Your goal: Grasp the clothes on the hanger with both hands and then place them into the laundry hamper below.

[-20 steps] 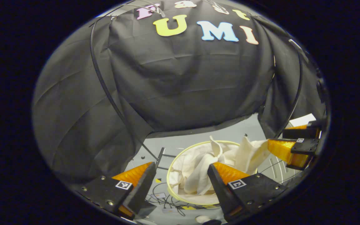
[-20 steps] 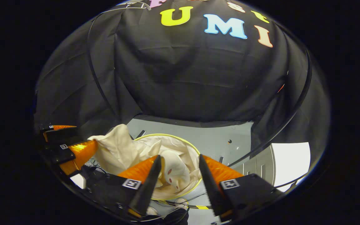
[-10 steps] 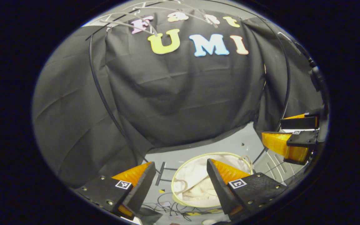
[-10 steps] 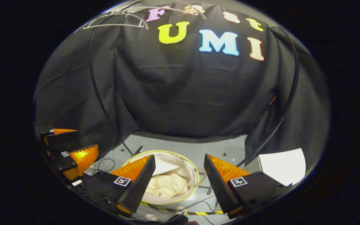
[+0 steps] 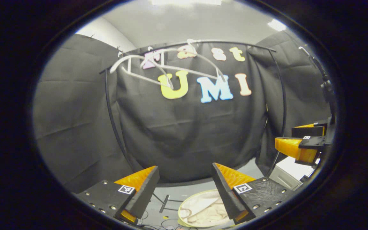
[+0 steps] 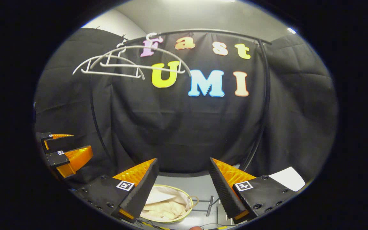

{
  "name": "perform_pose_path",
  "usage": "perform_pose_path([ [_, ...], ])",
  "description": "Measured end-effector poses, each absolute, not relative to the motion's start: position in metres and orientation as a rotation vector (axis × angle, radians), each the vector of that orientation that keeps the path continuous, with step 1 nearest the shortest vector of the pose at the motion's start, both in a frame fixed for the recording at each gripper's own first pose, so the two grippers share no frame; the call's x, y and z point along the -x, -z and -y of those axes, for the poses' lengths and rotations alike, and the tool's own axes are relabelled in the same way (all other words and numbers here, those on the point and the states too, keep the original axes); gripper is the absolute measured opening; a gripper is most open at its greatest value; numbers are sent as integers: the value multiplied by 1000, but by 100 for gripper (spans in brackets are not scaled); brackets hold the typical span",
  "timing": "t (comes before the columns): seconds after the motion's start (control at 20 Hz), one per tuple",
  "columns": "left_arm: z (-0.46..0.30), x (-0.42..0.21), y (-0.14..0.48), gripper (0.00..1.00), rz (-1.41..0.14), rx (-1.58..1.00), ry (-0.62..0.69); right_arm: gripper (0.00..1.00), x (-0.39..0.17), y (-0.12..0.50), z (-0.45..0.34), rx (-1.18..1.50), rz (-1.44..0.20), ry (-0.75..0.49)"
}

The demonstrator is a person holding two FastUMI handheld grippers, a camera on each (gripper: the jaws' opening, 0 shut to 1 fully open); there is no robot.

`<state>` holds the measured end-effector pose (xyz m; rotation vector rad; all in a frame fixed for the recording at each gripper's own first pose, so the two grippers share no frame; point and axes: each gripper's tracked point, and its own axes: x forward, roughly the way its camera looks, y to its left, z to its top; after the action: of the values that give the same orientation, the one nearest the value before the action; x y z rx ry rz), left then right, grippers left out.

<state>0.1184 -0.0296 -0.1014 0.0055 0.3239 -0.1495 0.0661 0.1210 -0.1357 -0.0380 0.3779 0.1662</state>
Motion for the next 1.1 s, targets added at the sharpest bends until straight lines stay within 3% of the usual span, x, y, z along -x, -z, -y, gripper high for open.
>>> perform_pose_path([
  [0.45, 19, -102, -15, 96, -117, 21, 111, 98, -31, 44, -66, 22, -183, -111],
  [1.1, 3, -54, -67, 96, -36, 15, 56, 97, 10, 4, -45, 23, -66, -120],
])
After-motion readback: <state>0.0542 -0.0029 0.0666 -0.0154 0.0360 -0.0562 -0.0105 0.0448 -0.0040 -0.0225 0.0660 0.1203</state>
